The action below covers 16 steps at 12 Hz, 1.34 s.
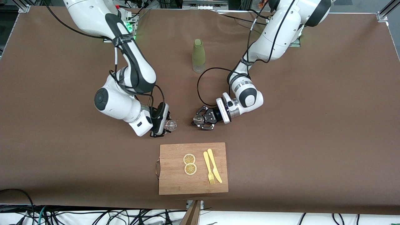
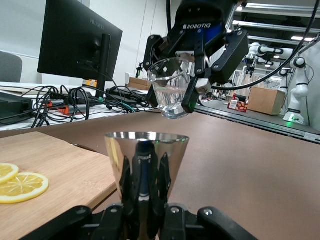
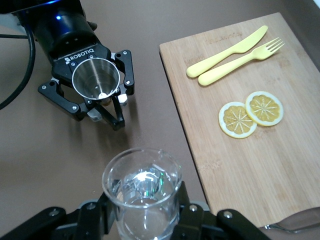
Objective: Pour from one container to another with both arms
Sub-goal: 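Tilt the beaker with the right gripper, pouring liquid into the jigger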
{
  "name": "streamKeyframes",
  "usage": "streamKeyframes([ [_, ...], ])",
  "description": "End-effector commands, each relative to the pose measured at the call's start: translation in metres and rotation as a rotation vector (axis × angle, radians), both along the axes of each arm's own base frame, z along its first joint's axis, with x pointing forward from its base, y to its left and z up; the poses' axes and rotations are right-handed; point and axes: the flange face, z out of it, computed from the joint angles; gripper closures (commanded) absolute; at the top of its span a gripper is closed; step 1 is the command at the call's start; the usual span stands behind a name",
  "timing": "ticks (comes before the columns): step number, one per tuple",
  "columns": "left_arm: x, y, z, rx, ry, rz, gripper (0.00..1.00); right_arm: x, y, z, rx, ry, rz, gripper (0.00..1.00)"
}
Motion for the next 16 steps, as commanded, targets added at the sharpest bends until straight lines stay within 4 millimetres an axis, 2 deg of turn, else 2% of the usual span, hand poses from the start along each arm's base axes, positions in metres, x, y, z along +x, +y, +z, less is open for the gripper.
streamKeyframes([
  [1, 0.001, -0.016, 0.009, 0.000, -0.008, 0.040, 1.00, -0.008, 0.012, 0.010, -0.033, -0.005, -0.018, 0.77],
  [9, -0.013, -0.036, 0.003, 0.037, 0.036, 0.082, 1.00, -0.025, 0.050, 0.015, -0.116, -0.021, -0.019, 0.77],
  [12, -0.014, -0.040, 0.005, 0.054, 0.044, 0.095, 1.00, -0.033, 0.069, 0.024, -0.159, -0.047, -0.014, 0.77],
  [16, -0.012, -0.046, 0.006, 0.064, 0.045, 0.105, 1.00, -0.041, 0.083, 0.026, -0.216, -0.081, 0.019, 0.77],
])
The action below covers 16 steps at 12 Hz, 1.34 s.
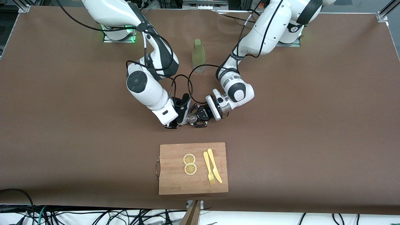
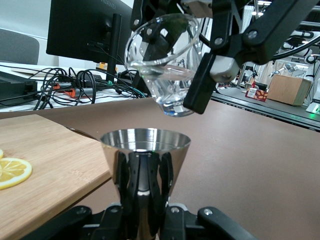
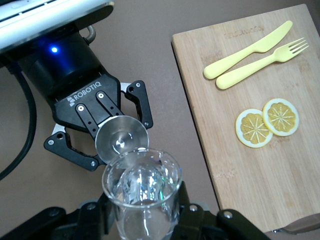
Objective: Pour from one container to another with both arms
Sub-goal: 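Tilt the beaker with the right gripper, pouring liquid into the jigger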
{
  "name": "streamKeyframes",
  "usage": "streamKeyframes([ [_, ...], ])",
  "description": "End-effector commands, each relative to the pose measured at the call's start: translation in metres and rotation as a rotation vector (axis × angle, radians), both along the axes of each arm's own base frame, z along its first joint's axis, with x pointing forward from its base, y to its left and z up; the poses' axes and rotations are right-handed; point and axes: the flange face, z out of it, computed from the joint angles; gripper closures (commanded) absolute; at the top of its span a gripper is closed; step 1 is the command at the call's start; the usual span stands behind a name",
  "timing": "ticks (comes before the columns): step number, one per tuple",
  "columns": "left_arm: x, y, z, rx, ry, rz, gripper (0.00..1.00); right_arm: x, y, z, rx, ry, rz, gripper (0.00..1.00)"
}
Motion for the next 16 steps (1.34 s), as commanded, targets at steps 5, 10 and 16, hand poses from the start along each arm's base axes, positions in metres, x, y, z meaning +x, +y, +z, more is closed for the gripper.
streamKeyframes([
  [5, 0.004, -0.012, 0.001, -0.005, -0.008, 0.036, 1.00, -0.007, 0.006, 0.009, -0.078, -0.049, 0.058, 0.78],
  [10, 0.004, -0.011, 0.000, -0.003, -0.008, 0.037, 1.00, -0.015, 0.010, 0.013, -0.149, -0.051, 0.117, 0.78],
  [16, 0.006, -0.012, 0.003, -0.007, -0.012, 0.037, 1.00, -0.024, 0.019, 0.011, -0.194, -0.065, 0.165, 0.78],
])
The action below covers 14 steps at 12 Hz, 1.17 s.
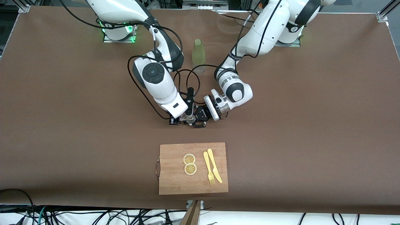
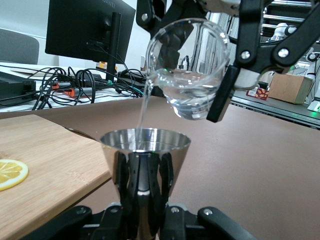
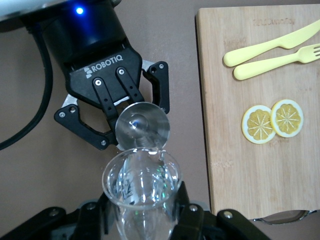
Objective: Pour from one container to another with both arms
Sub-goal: 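Tilt the beaker with the right gripper, pouring liquid into the jigger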
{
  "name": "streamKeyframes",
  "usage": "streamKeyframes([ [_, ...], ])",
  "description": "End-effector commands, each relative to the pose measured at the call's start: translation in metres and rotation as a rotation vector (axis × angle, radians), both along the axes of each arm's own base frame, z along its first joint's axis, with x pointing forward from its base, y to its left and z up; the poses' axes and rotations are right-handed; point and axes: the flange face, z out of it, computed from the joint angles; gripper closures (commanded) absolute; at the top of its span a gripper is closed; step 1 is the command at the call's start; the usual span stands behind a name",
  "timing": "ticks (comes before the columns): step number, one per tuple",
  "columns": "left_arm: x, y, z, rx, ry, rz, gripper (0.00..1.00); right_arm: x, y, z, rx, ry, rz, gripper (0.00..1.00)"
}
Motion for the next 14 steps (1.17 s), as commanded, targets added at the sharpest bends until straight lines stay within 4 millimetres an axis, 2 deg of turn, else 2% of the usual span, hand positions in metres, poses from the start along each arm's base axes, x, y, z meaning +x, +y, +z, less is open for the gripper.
streamKeyframes([
  [1, 0.005, -0.007, 0.005, -0.009, -0.009, 0.039, 1.00, -0.007, 0.003, 0.010, -0.026, -0.010, 0.012, 0.78],
  [7, 0.006, -0.008, 0.005, -0.011, -0.009, 0.040, 1.00, -0.009, 0.007, 0.009, -0.034, -0.013, 0.026, 0.78],
  [10, 0.006, -0.008, 0.005, -0.009, -0.008, 0.040, 1.00, -0.004, 0.000, 0.009, -0.023, -0.005, 0.012, 0.78],
  [14, 0.007, -0.007, 0.006, -0.012, -0.010, 0.041, 1.00, 0.001, -0.001, 0.014, 0.052, 0.032, -0.043, 0.78],
])
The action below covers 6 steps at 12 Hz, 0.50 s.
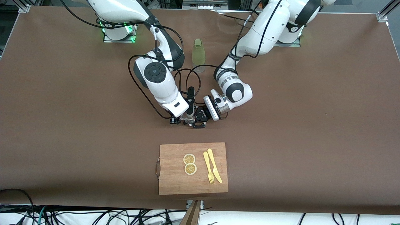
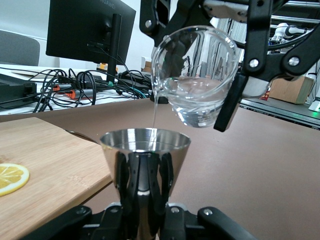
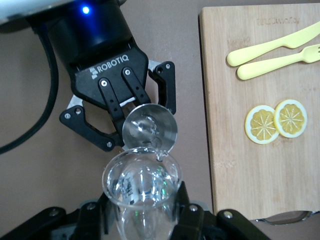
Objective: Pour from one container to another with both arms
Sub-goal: 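Tilt the beaker with the right gripper, pouring liquid into the jigger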
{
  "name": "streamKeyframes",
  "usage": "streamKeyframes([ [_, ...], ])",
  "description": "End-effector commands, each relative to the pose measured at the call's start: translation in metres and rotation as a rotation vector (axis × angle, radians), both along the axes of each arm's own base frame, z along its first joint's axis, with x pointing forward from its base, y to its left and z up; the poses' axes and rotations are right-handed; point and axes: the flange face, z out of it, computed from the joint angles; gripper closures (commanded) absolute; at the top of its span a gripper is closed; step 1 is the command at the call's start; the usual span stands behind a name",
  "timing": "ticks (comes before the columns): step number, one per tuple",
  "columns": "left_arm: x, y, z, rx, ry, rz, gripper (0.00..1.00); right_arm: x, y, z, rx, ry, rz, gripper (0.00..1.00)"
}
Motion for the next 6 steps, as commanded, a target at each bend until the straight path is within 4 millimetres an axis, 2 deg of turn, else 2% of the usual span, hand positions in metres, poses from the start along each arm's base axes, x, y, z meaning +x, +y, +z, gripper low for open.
streamKeyframes([
  [1, 0.005, -0.005, 0.003, -0.013, -0.006, 0.040, 1.00, 0.003, -0.002, 0.016, 0.068, 0.033, -0.050, 0.78],
  [4, 0.008, -0.004, 0.006, -0.018, -0.008, 0.044, 1.00, 0.009, -0.005, 0.022, 0.149, 0.063, -0.081, 0.78],
  [6, 0.011, -0.001, 0.009, -0.023, -0.013, 0.048, 1.00, 0.022, -0.023, 0.025, 0.210, 0.084, -0.112, 0.78],
])
